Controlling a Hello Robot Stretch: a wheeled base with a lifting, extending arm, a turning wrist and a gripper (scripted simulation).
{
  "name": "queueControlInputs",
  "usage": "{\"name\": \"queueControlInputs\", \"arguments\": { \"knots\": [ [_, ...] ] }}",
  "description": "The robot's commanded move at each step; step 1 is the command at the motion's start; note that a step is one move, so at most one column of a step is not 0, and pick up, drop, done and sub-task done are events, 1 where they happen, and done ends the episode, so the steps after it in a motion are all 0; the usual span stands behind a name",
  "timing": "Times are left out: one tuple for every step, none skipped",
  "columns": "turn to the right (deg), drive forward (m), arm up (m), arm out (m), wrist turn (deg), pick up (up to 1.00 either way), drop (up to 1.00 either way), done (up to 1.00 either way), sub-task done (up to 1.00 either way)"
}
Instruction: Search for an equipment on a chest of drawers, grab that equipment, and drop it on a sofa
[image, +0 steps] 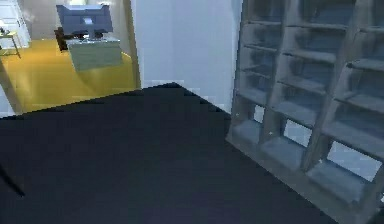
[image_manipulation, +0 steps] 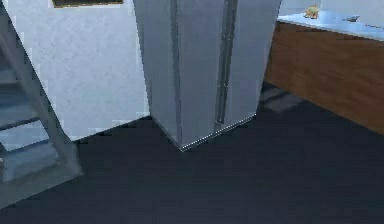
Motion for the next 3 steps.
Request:
{"name": "queueControlInputs", "arguments": {
  "knots": [
    [-33.0,0.0,0.0,0.0,0.0,0.0,0.0,0.0,0.0],
    [0.0,1.0,0.0,0.0,0.0,0.0,0.0,0.0,0.0],
    [0.0,1.0,0.0,0.0,0.0,0.0,0.0,0.0,0.0]
  ]
}}
